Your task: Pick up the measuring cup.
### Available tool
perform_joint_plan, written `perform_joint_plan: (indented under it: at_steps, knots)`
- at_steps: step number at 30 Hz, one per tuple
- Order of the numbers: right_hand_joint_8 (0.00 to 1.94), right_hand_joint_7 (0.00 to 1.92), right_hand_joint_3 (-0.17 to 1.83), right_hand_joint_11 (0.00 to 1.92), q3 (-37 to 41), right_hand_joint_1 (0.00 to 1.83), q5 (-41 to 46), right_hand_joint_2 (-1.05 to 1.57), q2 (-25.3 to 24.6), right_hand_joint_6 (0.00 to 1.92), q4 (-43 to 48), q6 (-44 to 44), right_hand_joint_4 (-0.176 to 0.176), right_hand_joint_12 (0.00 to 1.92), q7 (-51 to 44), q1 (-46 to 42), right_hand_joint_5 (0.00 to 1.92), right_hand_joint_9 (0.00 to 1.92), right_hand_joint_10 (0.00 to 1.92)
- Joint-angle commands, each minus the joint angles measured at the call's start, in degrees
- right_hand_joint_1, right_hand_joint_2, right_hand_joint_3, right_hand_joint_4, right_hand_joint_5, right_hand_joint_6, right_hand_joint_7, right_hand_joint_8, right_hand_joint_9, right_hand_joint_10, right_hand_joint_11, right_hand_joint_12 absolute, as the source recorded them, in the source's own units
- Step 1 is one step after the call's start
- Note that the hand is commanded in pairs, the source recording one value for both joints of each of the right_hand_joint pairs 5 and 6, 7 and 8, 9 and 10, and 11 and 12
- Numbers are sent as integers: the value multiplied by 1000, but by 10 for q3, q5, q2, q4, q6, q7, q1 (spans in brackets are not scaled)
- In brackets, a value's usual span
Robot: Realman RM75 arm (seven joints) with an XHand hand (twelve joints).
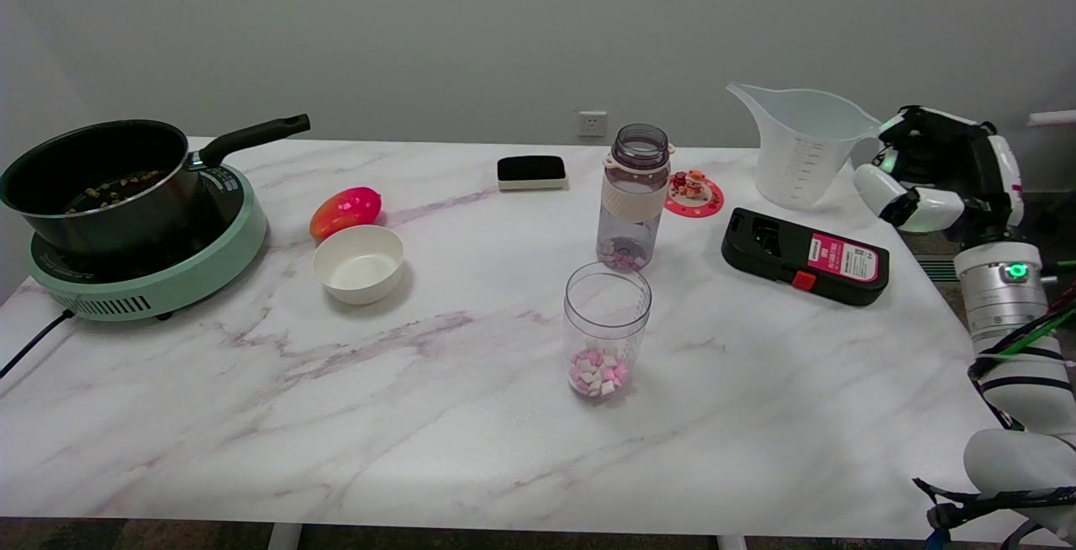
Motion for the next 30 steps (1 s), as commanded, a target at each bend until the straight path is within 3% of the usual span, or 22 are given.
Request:
perform_joint_plan:
  at_steps: [1, 4, 10, 17, 24, 26, 28, 30]
  knots:
    - [1386, 1386, 1221, 1264, -58, 1273, -7, -21, 2, 999, -3, -31, 0, 1264, 62, -2, 999, 1392, 1392]
    - [1352, 1352, 1182, 1225, -58, 1272, -5, -24, 2, 943, -1, -32, 0, 1225, 63, -2, 943, 1346, 1346]
    - [1164, 1164, 1090, 936, -73, 1285, -5, -151, 6, 722, -1, -32, 0, 936, 70, 11, 722, 1033, 1033]
    - [1158, 1158, 1016, 902, -68, 1282, -9, -118, 4, 662, -5, 8, 0, 902, 115, -8, 662, 1024, 1024]
    - [1219, 1219, 919, 959, -79, 1260, -12, 64, -1, 733, 28, 14, 0, 959, 124, -58, 733, 1135, 1135]
    - [1227, 1227, 975, 962, -98, 1253, -10, 32, -2, 753, 21, 17, 0, 962, 127, -59, 753, 1113, 1113]
    - [1150, 1150, 1149, 755, -110, 1267, -6, -127, -2, 724, 16, 17, 0, 755, 129, -58, 724, 808, 808]
    - [1030, 1030, 1174, 676, -115, 1282, -6, -150, -2, 665, 7, 11, 0, 676, 126, -49, 665, 694, 694]
